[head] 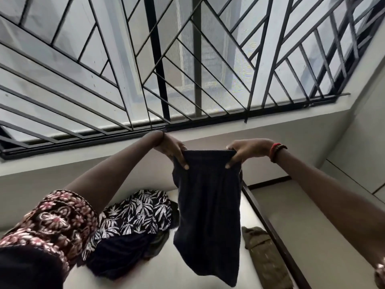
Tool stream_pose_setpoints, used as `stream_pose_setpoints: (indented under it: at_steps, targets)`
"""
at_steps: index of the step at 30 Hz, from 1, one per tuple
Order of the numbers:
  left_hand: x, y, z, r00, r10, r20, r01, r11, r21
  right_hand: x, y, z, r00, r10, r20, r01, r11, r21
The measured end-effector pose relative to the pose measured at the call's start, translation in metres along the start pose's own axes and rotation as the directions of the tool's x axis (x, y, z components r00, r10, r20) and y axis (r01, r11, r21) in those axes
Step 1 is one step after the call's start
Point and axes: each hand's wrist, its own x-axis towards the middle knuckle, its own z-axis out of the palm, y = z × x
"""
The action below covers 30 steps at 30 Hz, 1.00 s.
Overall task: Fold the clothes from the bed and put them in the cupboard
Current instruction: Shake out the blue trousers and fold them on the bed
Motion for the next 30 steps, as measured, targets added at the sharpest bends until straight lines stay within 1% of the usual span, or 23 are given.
stream_pose_setpoints:
  at_steps: [2, 4, 6, 8, 10, 12, 14, 16, 18, 20, 22, 24, 27, 28, 30]
  targets:
    - [0.021, 0.002, -0.004, 0.998, -0.018, -0.056, 0.020, 1.000, 0.024, 0.014, 0.017, -0.001, 0.997, 0.017, -0.074, -0.020, 0.999, -0.042]
    - [0.042, 0.005, -0.011, 0.986, -0.038, -0.160, 0.058, 0.991, 0.123, 0.029, 0.033, -0.002, 0.987, 0.038, -0.155, -0.055, 0.993, -0.108]
    - [0.063, 0.008, -0.023, 0.963, -0.021, -0.267, 0.086, 0.969, 0.233, 0.043, 0.048, -0.008, 0.965, 0.039, -0.260, -0.090, 0.978, -0.188]
    - [0.075, 0.010, -0.036, 0.932, 0.028, -0.361, 0.093, 0.945, 0.313, 0.054, 0.056, -0.016, 0.925, 0.023, -0.379, -0.113, 0.969, -0.218]
    - [0.083, 0.012, -0.051, 0.882, 0.107, -0.459, 0.096, 0.913, 0.397, 0.063, 0.062, -0.028, 0.877, -0.017, -0.480, -0.108, 0.967, -0.230]
    - [0.086, 0.015, -0.061, 0.811, 0.211, -0.546, 0.077, 0.886, 0.457, 0.067, 0.062, -0.038, 0.819, -0.069, -0.569, -0.124, 0.948, -0.293]
    - [0.085, 0.017, -0.065, 0.741, 0.286, -0.607, 0.067, 0.868, 0.491, 0.070, 0.062, -0.046, 0.754, -0.110, -0.648, -0.149, 0.932, -0.331]
    - [0.084, 0.015, -0.063, 0.683, 0.341, -0.646, 0.061, 0.854, 0.517, 0.074, 0.065, -0.044, 0.712, -0.132, -0.689, -0.169, 0.921, -0.351]
    - [0.088, 0.003, -0.051, 0.651, 0.363, -0.666, 0.079, 0.841, 0.535, 0.076, 0.072, -0.032, 0.690, -0.145, -0.709, -0.184, 0.912, -0.365]
    - [0.105, -0.023, -0.028, 0.642, 0.338, -0.689, 0.117, 0.844, 0.523, 0.083, 0.085, -0.006, 0.682, -0.138, -0.718, -0.213, 0.902, -0.376]
    - [0.132, -0.059, 0.010, 0.667, 0.319, -0.673, 0.102, 0.856, 0.507, 0.093, 0.107, 0.039, 0.691, -0.106, -0.715, -0.255, 0.889, -0.379]
    - [0.161, -0.098, 0.058, 0.739, 0.331, -0.587, 0.031, 0.854, 0.520, 0.107, 0.139, 0.101, 0.709, -0.070, -0.701, -0.299, 0.872, -0.389]
    - [0.211, -0.176, 0.146, 0.843, 0.349, -0.408, -0.097, 0.847, 0.523, 0.132, 0.205, 0.215, 0.780, -0.036, -0.624, -0.275, 0.877, -0.393]
    - [0.225, -0.199, 0.177, 0.853, 0.372, -0.365, -0.143, 0.840, 0.523, 0.136, 0.224, 0.252, 0.803, -0.026, -0.595, -0.261, 0.883, -0.391]
    - [0.251, -0.246, 0.244, 0.893, 0.337, -0.298, -0.157, 0.854, 0.496, 0.140, 0.256, 0.331, 0.840, -0.027, -0.542, -0.235, 0.882, -0.408]
